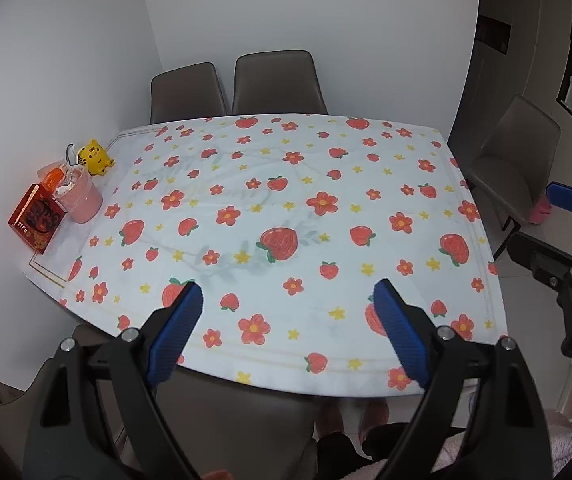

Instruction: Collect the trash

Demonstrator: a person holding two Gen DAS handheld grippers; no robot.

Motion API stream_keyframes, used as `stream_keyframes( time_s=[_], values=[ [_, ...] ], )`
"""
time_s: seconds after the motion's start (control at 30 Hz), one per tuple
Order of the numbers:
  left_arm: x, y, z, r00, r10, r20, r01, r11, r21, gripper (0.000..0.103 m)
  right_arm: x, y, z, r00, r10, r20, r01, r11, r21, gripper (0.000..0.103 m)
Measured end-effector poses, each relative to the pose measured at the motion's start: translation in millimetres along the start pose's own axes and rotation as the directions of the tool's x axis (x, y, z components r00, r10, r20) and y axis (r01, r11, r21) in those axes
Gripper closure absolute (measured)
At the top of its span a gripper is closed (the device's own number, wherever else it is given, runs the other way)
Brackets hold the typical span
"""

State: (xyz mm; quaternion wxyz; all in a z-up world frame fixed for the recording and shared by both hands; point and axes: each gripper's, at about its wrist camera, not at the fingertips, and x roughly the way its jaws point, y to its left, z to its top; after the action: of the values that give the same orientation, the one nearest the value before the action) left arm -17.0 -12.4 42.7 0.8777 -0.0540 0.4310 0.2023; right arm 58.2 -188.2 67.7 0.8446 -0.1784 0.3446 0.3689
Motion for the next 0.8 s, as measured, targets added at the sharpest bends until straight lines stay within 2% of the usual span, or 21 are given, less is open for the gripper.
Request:
stream_keyframes(
  time_s=[0.37, 0.8],
  values=[
    [-7.5, 3.1, 3.8, 1.0, -0.001, 0.01, 0.001, 1.0, -0.001, 0.015, -5.2, 3.3, 2.4, 1.0, 0.001, 0.004, -0.001, 1.0, 0.002, 0.016],
    [-12.5, 9.7, 2.8, 0.999, -0.02, -0.045, 0.019, 1.0, -0.022, 0.015, -0.5, 7.2, 6.6, 0.999, -0.002, -0.04, 0.002, 1.0, 0.005, 0.016]
  ],
)
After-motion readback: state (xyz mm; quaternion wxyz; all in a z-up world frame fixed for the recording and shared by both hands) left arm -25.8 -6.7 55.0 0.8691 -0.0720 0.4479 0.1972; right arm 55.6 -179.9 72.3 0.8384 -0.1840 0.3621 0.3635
